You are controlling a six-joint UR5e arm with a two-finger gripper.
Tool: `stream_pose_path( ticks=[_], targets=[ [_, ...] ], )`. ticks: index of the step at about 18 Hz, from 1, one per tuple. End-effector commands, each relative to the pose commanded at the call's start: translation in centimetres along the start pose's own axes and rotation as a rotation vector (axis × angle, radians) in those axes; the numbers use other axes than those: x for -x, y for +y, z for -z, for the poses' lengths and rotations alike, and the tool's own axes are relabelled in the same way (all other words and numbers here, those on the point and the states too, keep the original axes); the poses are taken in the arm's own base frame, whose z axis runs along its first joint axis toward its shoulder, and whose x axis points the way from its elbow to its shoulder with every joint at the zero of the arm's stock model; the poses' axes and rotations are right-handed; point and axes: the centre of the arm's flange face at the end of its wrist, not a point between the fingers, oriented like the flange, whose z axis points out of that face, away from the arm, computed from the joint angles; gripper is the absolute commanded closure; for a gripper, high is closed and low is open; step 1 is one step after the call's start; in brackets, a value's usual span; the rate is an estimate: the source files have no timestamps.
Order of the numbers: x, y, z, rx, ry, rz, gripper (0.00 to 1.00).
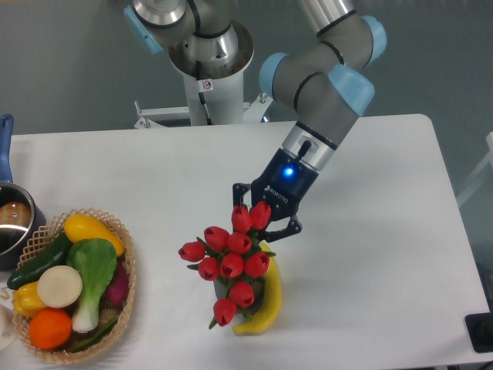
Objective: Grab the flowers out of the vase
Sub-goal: 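Close the gripper around the tulip stems and start lifting, then lift the tulip bunch up out of the grey vase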
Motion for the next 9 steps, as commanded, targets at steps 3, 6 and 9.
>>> stream_pose_path(
  ticks=[3, 6, 9],
  targets=[
    [-1.3, -2.3, 2.1, -0.059, -0.001, -0.007, 1.00],
    [-1.9, -5.0, 4.1, -0.116, -0.003, -0.023, 1.00],
    [-1.3, -7.6, 5.5, -0.134, -0.027, -0.023, 1.00]
  ],
)
